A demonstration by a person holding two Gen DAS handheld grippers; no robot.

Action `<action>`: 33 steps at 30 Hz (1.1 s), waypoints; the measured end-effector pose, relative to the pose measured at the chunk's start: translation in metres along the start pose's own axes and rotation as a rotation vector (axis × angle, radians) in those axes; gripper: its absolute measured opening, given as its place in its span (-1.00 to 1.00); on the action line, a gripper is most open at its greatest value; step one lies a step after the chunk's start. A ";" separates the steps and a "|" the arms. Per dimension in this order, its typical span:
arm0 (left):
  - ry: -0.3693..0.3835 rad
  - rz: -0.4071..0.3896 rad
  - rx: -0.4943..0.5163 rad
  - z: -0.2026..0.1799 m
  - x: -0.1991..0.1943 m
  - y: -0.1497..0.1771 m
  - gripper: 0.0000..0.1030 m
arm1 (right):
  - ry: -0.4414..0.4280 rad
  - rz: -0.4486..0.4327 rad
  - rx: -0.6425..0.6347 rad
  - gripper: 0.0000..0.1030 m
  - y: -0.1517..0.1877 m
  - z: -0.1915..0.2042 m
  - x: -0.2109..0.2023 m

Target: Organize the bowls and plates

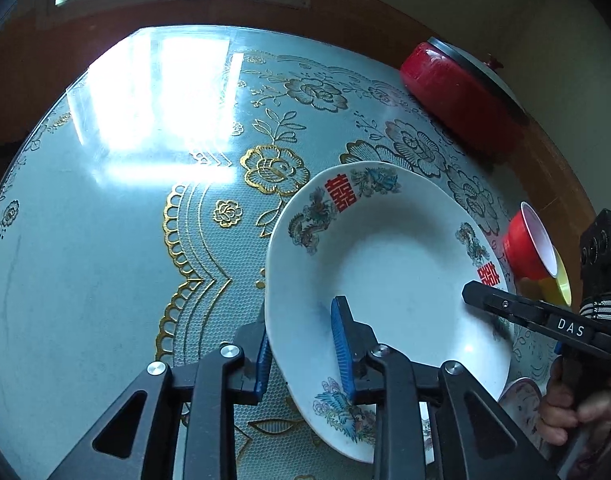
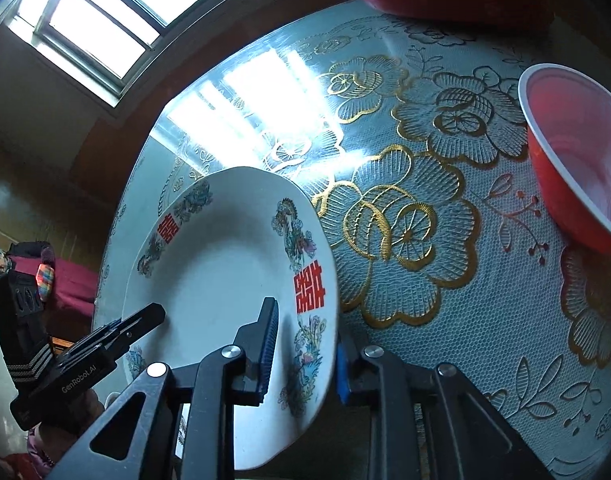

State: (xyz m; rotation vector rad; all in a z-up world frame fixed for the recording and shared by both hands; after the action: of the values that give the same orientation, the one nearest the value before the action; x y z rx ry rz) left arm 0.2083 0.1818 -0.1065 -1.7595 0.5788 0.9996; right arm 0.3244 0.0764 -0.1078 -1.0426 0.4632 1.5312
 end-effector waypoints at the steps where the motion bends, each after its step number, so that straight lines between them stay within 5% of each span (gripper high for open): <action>1: 0.000 -0.005 0.004 -0.002 -0.002 0.000 -0.48 | 0.011 -0.005 -0.010 -0.52 0.000 -0.001 -0.002; 33: 0.086 -0.146 0.109 -0.050 -0.076 0.031 -0.49 | -0.119 -0.046 0.028 -0.57 0.040 -0.025 -0.074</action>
State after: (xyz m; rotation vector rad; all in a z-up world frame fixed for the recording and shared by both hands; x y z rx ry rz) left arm 0.1618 0.1195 -0.0506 -1.7280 0.5401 0.7802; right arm 0.2914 0.0035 -0.0710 -0.9289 0.3742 1.5326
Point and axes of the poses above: each gripper's, at about its wrist camera, not at the fingertips, and x roughly the way its jaws point, z to its left, y to its underside, the point moved 7 cm from there along x, roughly the way its jaws point, and after that the axes turned 15 degrees about x, right-handed, at the moved point
